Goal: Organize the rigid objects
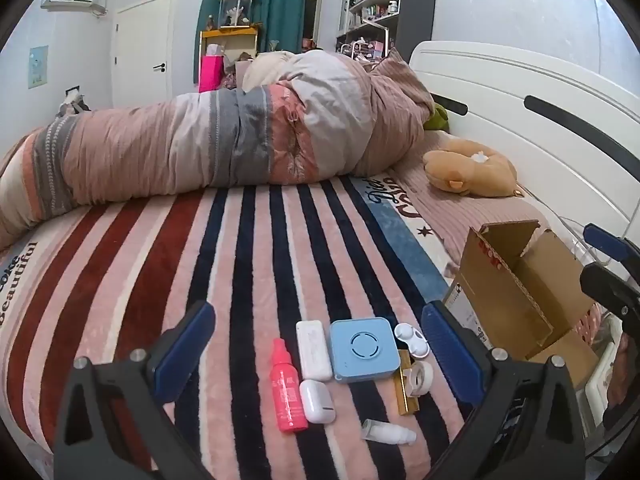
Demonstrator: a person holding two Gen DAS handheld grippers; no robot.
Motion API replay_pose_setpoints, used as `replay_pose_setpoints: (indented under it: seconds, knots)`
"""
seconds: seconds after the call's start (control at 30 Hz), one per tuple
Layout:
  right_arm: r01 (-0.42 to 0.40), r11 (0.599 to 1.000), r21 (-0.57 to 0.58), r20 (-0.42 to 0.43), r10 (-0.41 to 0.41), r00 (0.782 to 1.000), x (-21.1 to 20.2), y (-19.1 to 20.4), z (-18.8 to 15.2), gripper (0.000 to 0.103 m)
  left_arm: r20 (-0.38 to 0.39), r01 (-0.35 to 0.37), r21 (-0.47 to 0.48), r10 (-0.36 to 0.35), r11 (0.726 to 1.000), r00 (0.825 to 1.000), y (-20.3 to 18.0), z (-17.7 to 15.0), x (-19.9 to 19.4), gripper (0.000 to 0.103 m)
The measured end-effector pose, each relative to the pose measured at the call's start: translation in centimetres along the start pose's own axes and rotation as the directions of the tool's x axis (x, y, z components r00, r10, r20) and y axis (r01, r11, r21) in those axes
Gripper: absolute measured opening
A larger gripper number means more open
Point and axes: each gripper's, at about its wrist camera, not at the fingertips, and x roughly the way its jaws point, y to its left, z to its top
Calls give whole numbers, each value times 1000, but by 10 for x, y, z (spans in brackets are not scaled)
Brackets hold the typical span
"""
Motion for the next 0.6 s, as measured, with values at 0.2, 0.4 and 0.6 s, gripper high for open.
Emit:
replay_pose_setpoints:
  seconds: [0.2, 0.4, 0.6]
  knots:
    - [-52, 998, 44, -37, 54, 998, 10, 5, -2, 103, 14, -11, 0, 11, 1000, 1000, -5, 1, 2, 103]
    - [-5, 999, 36, -41, 7, 999, 12, 16, -10, 103, 10, 33, 1, -33, 999, 999, -12, -5, -2, 103]
    - [-17, 998, 69, -37, 19, 999, 14, 11, -12, 103, 2, 45, 5, -45, 999, 999, -9, -4, -5, 103]
